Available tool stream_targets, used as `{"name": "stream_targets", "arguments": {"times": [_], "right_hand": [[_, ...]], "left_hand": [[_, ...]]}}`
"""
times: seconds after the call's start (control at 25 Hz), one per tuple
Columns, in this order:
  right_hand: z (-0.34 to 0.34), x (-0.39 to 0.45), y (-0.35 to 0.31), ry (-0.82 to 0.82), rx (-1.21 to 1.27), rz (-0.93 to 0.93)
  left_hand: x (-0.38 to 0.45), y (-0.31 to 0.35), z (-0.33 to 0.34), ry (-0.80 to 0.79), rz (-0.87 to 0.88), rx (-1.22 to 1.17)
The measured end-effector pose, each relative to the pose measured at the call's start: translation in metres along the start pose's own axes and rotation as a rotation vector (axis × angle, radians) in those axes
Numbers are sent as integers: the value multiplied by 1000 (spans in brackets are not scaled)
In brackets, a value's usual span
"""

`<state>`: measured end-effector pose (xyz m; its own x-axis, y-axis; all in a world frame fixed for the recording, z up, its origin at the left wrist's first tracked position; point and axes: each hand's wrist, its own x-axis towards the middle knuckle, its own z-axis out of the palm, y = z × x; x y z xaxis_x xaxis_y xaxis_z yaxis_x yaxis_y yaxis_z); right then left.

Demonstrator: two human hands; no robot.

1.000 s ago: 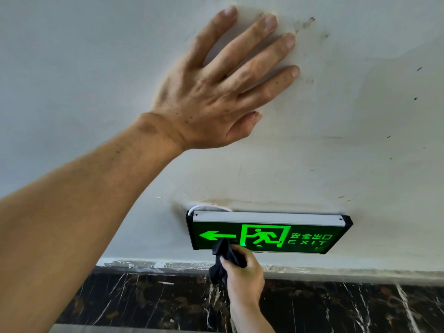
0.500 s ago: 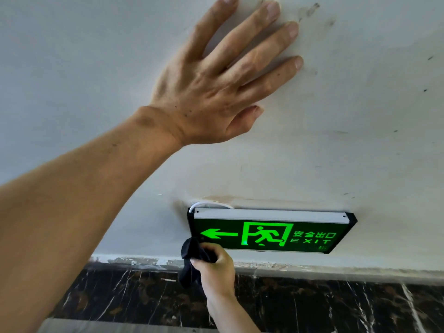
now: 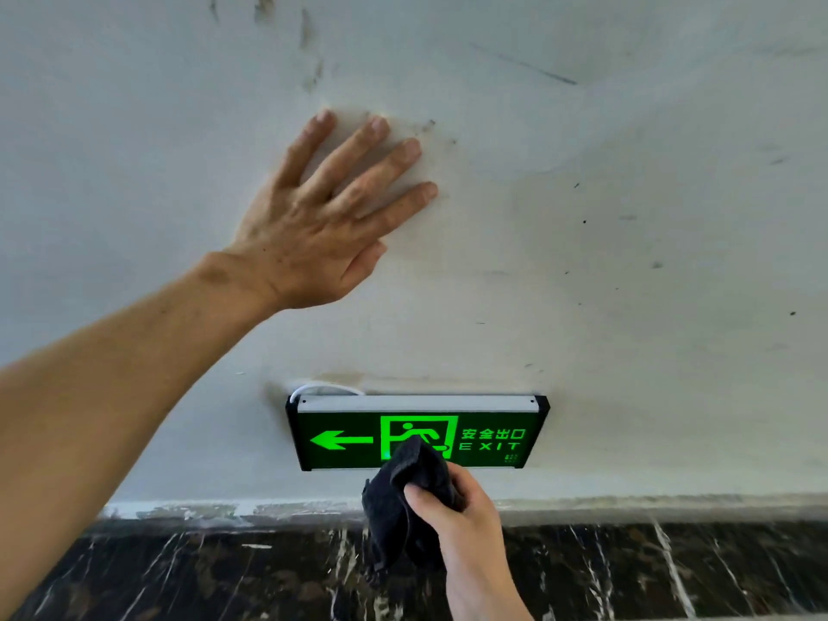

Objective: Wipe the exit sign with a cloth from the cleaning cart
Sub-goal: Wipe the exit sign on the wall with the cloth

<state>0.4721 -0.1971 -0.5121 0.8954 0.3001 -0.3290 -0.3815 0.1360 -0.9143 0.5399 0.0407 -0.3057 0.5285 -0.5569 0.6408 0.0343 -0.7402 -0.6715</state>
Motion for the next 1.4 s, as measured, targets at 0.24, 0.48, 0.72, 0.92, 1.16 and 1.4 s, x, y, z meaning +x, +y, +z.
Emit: {"name": "stream_targets", "arguments": {"times": [0.24,0.48,0.72,0.92,1.16,1.4], "right_hand": [[-37,-19,-39,-6,38,-34],[-52,-30,-55,13,-92,-136],[-51,-34,-49,49,-310,-158],[-33,-27,-79,103,-658,-412],[14,12,-146,206,-1151,-1172],[41,65,-179,424,-1398,-1519]], "left_hand": [[-30,117,-54,-360,-503,-575],[-77,215,-94,-693,-1394,-1963],[-104,233,-91,-544,-1628,-2027],[-123,224,-89,-389,-1919,-1907],[-155,208,-102,-125,-2324,-1964],[-186,191,-105,119,-2506,-1897]]}}
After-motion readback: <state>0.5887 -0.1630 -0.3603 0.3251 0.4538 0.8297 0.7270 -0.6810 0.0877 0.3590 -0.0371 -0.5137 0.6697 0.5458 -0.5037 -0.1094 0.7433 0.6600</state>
